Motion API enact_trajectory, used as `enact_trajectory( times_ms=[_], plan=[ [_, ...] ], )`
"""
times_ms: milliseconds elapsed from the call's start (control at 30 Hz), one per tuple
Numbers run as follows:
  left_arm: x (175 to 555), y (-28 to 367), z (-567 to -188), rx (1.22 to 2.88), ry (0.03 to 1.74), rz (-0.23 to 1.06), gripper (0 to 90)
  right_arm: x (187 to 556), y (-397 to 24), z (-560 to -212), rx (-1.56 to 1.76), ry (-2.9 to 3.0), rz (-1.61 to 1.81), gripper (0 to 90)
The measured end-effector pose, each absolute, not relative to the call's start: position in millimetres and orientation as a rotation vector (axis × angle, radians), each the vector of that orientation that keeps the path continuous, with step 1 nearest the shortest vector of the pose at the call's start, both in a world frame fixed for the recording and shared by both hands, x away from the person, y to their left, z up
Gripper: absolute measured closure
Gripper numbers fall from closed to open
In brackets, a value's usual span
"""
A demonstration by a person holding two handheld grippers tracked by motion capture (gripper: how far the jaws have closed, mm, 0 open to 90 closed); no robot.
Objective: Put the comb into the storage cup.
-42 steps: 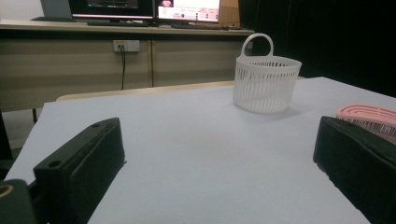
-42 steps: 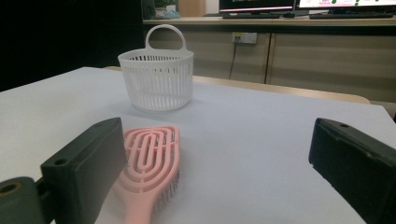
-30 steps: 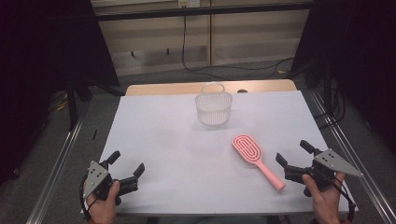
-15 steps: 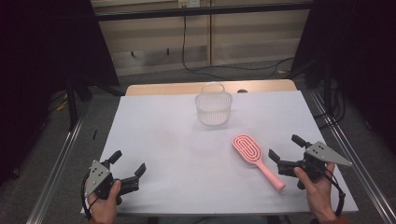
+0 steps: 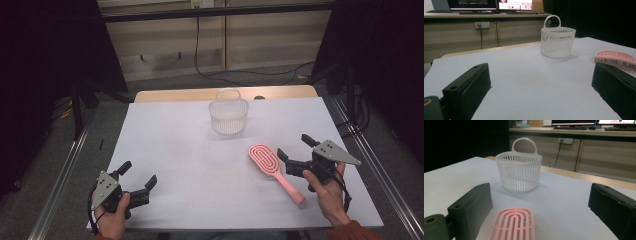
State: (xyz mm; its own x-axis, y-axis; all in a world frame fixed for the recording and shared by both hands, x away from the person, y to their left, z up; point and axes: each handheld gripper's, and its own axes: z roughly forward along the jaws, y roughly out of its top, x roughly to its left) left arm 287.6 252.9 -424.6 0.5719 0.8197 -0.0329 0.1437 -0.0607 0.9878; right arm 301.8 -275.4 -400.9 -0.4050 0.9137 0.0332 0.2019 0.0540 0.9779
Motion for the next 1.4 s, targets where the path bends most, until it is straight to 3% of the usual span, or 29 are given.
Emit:
enact_trajectory(
  times_ms=[1400],
  plan=[
    [288.6,251.3,-425.5,1.580,0.826,0.673,2.8,356.6,-246.4,-388.5,1.358,2.310,1.108,4.5]
  ],
)
